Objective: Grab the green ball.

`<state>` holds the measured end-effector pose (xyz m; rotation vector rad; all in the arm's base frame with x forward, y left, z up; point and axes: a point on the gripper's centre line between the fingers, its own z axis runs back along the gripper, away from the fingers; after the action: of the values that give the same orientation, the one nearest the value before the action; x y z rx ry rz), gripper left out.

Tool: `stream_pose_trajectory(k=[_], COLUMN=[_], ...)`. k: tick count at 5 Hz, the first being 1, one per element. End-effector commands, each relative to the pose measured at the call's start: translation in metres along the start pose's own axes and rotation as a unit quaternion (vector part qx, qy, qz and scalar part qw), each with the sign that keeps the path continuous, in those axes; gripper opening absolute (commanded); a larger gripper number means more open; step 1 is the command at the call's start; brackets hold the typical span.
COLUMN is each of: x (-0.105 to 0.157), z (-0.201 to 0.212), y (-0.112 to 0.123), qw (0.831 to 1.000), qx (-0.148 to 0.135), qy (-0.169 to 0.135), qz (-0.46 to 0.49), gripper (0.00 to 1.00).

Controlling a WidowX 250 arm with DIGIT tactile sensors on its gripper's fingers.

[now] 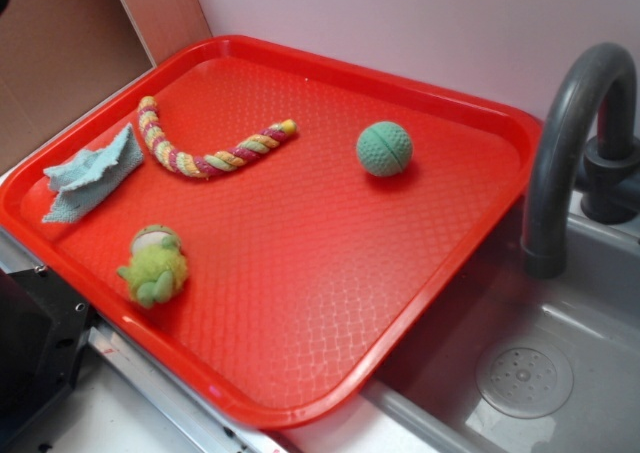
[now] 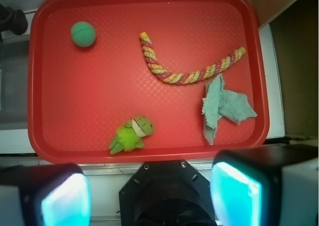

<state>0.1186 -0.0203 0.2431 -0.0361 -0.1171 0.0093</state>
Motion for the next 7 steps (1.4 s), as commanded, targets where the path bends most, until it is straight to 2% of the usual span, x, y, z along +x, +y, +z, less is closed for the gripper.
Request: stream_pose_trajectory(k=[1, 2, 3, 4, 5, 6, 7], x=[0.000, 0.017, 0.044, 0.071, 0.108, 0.133, 0.155], z=[0.000, -0.025, -0.051, -0.068, -0.102, -0.119, -0.141], y=[0.000, -0.015, -0.030, -0.041, -0.065, -0.076, -0.091], qw=[1.000, 0.994, 0.991, 0.987, 0.987, 0.985, 0.985], qx=[0.000, -0.087, -0.063, -0.067, -0.063, -0.047, -0.051], qy=[0.000, -0.063, -0.107, -0.142, -0.149, -0.160, -0.154], qz=[0.000, 0.009, 0.040, 0.029, -0.022, -0.044, -0.064], gripper=[1.00, 1.00, 1.00, 1.00, 1.00, 1.00, 1.00])
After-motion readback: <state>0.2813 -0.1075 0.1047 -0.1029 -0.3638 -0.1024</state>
